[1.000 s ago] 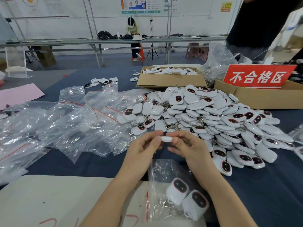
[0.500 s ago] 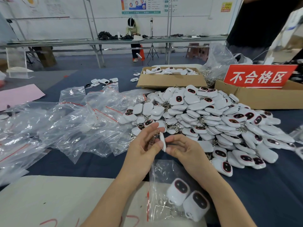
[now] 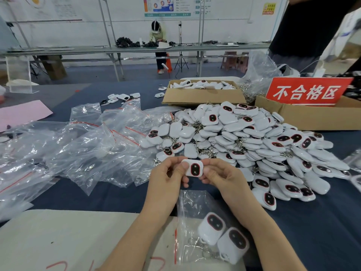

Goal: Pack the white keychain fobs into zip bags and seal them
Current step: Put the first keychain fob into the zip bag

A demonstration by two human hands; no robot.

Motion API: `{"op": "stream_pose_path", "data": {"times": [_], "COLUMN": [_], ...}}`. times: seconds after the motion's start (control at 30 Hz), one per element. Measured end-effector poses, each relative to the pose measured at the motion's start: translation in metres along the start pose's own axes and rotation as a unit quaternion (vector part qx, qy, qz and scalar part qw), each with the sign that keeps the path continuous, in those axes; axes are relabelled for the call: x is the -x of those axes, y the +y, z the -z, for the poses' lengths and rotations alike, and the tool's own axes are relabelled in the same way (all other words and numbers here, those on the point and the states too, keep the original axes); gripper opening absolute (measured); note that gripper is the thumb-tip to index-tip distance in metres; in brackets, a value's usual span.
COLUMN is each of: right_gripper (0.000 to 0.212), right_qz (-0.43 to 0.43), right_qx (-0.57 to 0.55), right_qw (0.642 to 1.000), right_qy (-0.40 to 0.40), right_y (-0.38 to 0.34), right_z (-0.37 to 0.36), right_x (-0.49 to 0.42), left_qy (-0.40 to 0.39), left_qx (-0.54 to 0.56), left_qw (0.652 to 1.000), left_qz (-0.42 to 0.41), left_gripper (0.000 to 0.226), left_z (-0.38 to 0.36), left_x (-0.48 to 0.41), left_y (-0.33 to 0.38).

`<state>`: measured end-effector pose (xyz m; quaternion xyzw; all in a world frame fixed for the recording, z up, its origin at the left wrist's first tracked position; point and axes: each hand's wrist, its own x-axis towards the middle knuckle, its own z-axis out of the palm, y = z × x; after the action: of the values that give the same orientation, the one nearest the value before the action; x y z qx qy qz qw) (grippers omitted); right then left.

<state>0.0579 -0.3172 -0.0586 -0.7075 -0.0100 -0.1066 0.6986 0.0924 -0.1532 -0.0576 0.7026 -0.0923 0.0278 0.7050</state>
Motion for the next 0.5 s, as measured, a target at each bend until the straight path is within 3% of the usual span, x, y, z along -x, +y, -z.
{"op": "stream_pose_path", "data": {"times": [0.27, 0.37, 0.5], "right_gripper": [0.017, 0.016, 0.012], "right_qz": [-0.009, -0.003, -0.005], "right_qx": [0.021, 0.084, 0.204], "right_qw": [0.999, 0.995, 0.97], "right_qy": [-0.022, -0.054, -0.133], "right_y": [-0.005, -0.01, -0.017], "right_z": [-0.001, -0.001, -0.002], "right_x": [0.0, 0.001, 0.003], "left_qy": [-0.004, 0.013, 0.01], "left_qx": [-0.021, -0.065, -0.072], "left_qw": [1.0, 0.997, 0.991], "left_qz": [0.018, 0.026, 0.115], "left_gripper": [0.01, 0.01, 0.012], "left_z": [0.02, 0.05, 0.074], "left_x": [0.014, 0.029, 0.061], "left_y": [0.03, 0.043, 0.044]}}
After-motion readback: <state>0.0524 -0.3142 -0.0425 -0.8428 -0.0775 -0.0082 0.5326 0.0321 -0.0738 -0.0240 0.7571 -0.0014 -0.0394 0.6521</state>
